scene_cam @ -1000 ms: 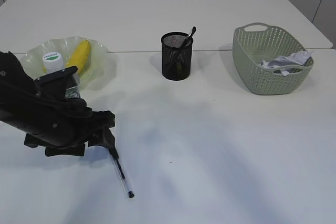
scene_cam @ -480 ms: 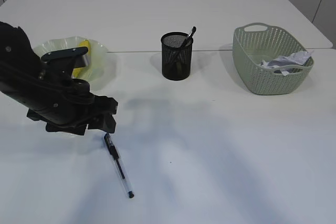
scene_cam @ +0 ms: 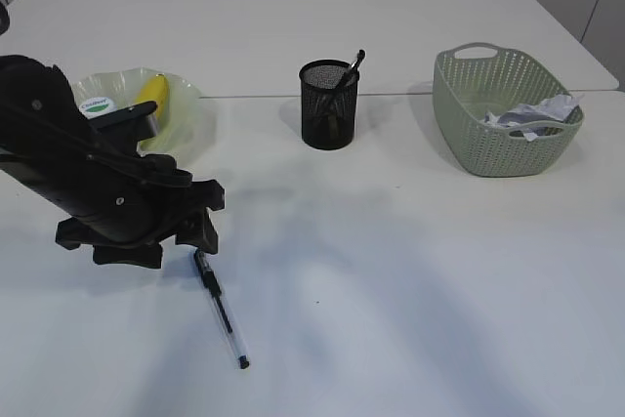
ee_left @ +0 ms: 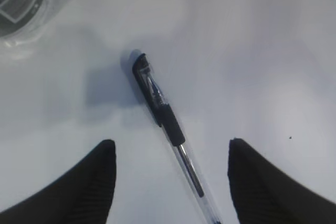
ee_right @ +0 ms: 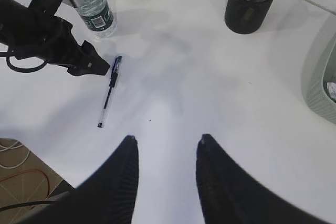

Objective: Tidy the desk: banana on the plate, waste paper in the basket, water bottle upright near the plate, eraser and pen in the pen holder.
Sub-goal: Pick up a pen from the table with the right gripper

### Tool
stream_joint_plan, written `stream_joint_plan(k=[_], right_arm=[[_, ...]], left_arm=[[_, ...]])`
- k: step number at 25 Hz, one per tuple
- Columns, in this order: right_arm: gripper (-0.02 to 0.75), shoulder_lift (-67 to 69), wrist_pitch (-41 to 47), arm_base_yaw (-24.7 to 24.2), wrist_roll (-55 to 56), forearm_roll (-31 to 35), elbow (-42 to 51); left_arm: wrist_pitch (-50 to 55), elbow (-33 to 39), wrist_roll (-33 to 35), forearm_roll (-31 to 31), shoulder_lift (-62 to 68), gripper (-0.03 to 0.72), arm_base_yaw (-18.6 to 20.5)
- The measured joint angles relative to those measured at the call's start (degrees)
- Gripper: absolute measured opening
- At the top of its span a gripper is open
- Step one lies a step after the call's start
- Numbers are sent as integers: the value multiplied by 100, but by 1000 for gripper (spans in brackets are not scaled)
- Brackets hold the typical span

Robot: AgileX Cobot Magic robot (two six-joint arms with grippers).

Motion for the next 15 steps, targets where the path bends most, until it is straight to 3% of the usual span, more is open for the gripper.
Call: stream_joint_plan(k=[15], right_arm=[[283, 0, 0, 0, 0, 13, 0]], left_arm=[[-227, -375, -99, -255, 779, 477, -10]])
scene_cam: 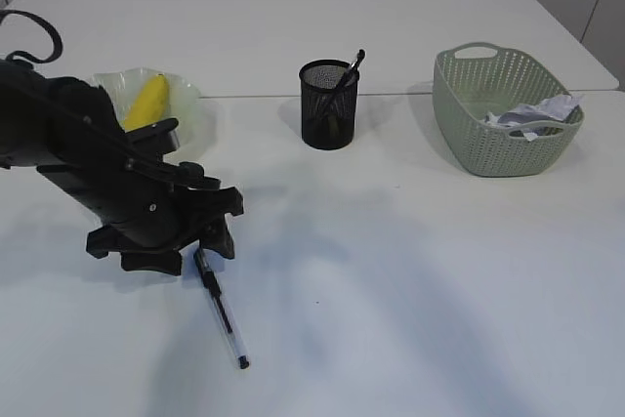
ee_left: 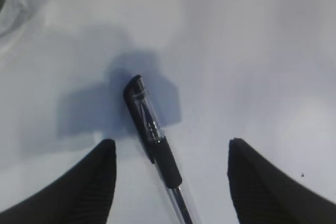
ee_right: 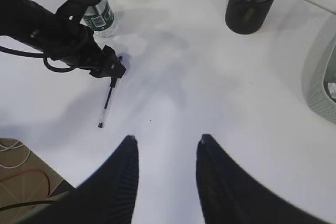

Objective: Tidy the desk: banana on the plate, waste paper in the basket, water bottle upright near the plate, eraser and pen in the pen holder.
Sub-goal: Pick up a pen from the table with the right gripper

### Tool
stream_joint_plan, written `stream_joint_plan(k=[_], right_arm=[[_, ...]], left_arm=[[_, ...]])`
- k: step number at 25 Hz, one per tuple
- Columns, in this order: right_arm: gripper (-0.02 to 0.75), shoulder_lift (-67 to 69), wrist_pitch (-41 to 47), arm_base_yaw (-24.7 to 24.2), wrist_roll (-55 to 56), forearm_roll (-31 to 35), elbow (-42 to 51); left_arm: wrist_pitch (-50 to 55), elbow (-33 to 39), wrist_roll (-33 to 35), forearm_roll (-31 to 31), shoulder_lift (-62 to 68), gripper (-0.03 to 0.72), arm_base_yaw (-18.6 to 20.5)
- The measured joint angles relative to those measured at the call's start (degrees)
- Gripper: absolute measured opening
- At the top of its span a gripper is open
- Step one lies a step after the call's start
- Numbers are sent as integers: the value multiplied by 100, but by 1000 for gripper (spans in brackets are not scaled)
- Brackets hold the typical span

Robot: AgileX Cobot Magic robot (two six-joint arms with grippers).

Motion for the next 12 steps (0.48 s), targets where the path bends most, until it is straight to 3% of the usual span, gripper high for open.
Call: stream_joint_plan(k=[12], right_arm=[[283, 0, 0, 0, -22, 0, 0]], left_arm=[[54, -74, 0, 0, 353, 476, 0]])
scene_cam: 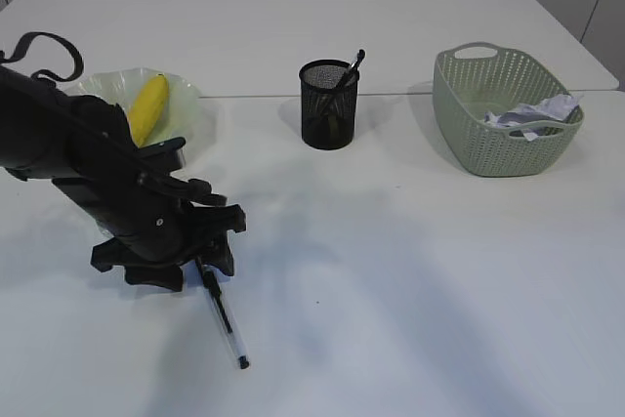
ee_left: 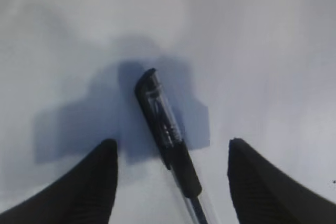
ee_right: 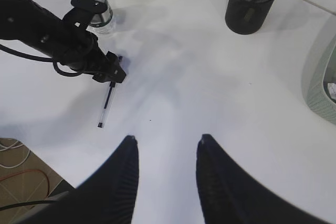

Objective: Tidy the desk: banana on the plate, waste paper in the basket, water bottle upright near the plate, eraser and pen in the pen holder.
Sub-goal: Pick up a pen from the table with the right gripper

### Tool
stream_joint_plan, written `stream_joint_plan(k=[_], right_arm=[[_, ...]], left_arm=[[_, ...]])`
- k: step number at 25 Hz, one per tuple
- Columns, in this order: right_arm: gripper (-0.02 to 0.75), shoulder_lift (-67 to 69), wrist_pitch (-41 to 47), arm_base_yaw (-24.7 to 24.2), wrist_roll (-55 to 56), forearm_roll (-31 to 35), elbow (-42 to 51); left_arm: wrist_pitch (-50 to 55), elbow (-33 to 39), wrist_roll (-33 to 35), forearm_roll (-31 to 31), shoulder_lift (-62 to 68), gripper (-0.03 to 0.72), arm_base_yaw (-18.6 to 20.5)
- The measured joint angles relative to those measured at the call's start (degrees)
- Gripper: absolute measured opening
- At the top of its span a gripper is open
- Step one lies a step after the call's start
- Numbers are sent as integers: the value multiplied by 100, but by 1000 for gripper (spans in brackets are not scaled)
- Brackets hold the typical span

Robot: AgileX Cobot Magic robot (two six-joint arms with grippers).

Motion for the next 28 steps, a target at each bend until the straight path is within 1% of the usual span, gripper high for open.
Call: stream_joint_plan(k=[10, 14, 17, 23, 28], right_arm=[[283, 0, 0, 0, 0, 0, 0], [283, 0, 0, 0, -3, 0, 0], [283, 0, 0, 0, -3, 0, 0], [283, 0, 0, 0, -3, 0, 0], [283, 0, 0, 0, -140, 113, 0]], left_arm=[[8, -22, 0, 116, 16, 466, -33], [76, -22, 0, 266, 16, 465, -195], [332, -25, 0, 460, -14, 465, -304], [592, -25, 0, 726, -735, 465, -315], [1030, -25, 0, 1058, -1438, 465, -315]])
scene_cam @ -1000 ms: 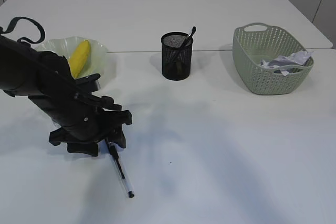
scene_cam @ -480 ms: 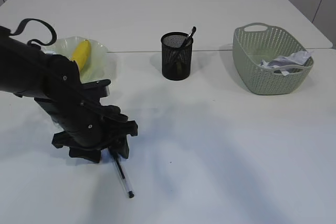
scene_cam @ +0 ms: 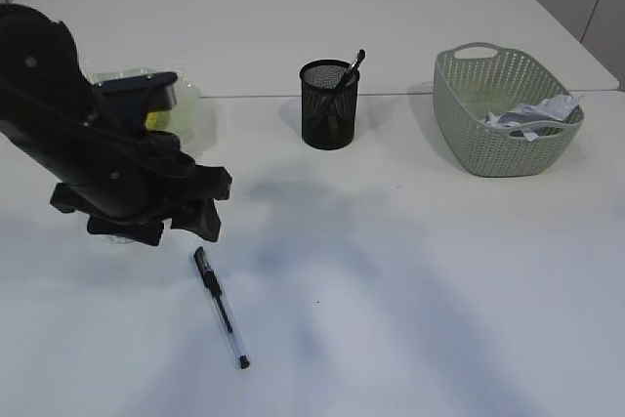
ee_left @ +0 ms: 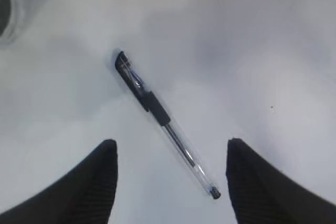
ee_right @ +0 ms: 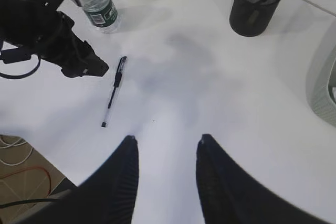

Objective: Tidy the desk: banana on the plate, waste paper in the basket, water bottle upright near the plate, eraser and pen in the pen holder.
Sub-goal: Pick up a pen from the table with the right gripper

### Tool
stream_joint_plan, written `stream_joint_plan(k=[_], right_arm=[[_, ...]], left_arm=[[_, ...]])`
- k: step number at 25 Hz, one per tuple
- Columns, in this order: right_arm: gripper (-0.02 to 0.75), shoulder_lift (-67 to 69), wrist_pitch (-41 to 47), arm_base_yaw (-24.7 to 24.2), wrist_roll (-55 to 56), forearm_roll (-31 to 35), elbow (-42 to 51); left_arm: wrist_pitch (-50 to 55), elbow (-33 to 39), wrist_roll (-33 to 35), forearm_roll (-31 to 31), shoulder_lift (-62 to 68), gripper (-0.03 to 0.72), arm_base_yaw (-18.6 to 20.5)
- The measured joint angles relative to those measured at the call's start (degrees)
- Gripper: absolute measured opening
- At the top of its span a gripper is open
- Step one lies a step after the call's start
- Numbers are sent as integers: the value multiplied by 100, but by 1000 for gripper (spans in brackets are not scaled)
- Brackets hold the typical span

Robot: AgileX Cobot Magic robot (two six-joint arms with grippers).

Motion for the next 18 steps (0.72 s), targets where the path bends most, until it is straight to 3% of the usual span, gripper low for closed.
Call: stream_joint_plan(k=[11, 14, 18], right_arm=[[283, 0, 0, 0, -207, 614, 0], [283, 160, 0, 15, -207, 984, 0], [283, 520, 0, 314, -207, 884, 0]], left_arm=[[640, 0, -72, 835, -1929, 463, 0], [862, 0, -385, 1389, -2366, 463, 0], [1244, 10, -853, 2107, -2855, 463, 0]])
